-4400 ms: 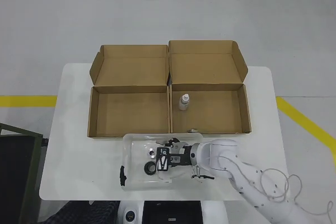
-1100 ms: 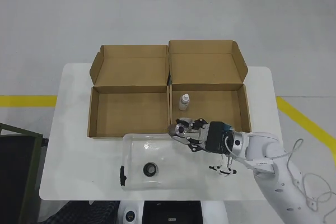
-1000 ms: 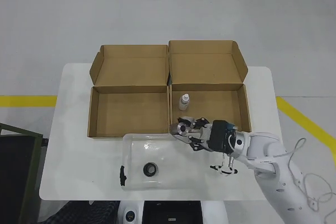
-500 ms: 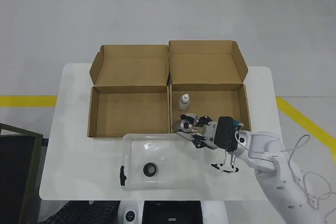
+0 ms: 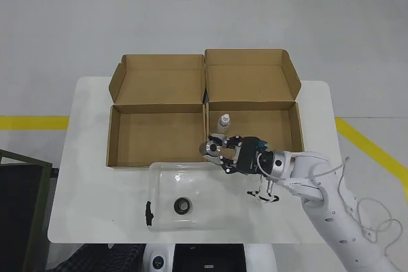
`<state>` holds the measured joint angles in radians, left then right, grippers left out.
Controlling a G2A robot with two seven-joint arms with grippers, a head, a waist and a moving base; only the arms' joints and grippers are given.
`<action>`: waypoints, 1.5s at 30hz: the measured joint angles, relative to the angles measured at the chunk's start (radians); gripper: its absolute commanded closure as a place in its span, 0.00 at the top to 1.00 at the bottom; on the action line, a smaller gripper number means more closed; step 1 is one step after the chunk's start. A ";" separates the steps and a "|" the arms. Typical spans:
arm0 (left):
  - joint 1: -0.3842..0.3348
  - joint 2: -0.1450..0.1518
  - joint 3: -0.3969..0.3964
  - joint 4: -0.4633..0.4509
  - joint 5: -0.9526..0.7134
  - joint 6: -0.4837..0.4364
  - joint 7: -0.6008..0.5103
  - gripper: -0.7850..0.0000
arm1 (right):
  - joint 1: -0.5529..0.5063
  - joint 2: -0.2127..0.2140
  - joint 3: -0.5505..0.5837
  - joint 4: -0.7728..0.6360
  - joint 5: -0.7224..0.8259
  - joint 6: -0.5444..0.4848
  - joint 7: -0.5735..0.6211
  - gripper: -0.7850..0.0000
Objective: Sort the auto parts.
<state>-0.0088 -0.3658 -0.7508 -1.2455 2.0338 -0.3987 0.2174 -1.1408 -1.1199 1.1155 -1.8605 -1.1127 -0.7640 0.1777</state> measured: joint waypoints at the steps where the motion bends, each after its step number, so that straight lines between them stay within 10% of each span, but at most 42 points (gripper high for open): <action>1: 0.000 0.000 0.000 0.000 0.000 0.000 0.000 1.00 | 0.015 -0.003 -0.011 0.008 -0.001 0.007 0.011 0.00; 45: 0.000 0.000 0.000 0.000 0.000 0.000 0.000 1.00 | 0.586 -0.237 -0.508 0.591 -0.057 0.279 0.248 0.00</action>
<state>-0.0088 -0.3658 -0.7508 -1.2455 2.0338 -0.3987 0.2174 -0.5545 -1.3568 0.6070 -1.2692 -1.1695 -0.4851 0.4259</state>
